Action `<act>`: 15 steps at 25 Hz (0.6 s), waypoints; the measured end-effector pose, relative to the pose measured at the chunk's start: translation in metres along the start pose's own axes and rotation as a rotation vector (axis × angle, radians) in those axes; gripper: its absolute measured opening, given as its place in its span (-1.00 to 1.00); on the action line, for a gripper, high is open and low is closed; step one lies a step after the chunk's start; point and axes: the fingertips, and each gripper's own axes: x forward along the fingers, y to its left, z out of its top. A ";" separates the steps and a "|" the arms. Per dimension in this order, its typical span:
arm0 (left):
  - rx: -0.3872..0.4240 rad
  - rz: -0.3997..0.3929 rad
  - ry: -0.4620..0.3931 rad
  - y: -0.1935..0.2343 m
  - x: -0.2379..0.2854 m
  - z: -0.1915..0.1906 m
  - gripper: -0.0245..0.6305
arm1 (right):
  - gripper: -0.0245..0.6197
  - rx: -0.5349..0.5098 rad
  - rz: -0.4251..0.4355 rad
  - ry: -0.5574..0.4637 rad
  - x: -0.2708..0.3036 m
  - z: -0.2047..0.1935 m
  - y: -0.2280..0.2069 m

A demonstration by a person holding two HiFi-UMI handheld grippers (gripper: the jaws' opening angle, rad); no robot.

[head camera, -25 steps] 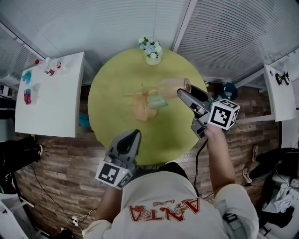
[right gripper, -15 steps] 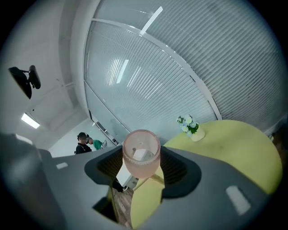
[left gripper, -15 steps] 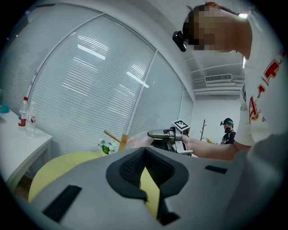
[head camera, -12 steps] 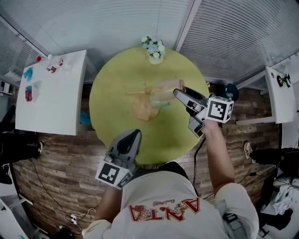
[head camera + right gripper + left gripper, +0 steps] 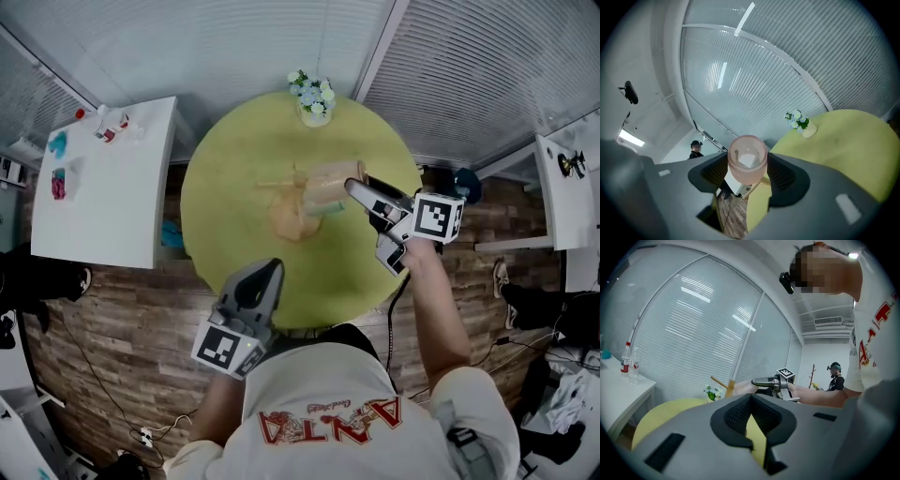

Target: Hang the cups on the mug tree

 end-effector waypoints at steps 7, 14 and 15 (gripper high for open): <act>0.000 0.001 -0.002 0.000 0.000 -0.001 -0.90 | -0.13 0.035 0.021 -0.007 -0.001 -0.001 -0.004; 0.000 0.000 0.004 -0.001 0.001 -0.001 -0.90 | -0.13 0.031 0.025 -0.014 -0.002 -0.002 -0.003; 0.000 0.000 0.003 -0.001 0.001 -0.001 -0.90 | -0.13 0.022 0.028 -0.017 -0.002 -0.002 -0.002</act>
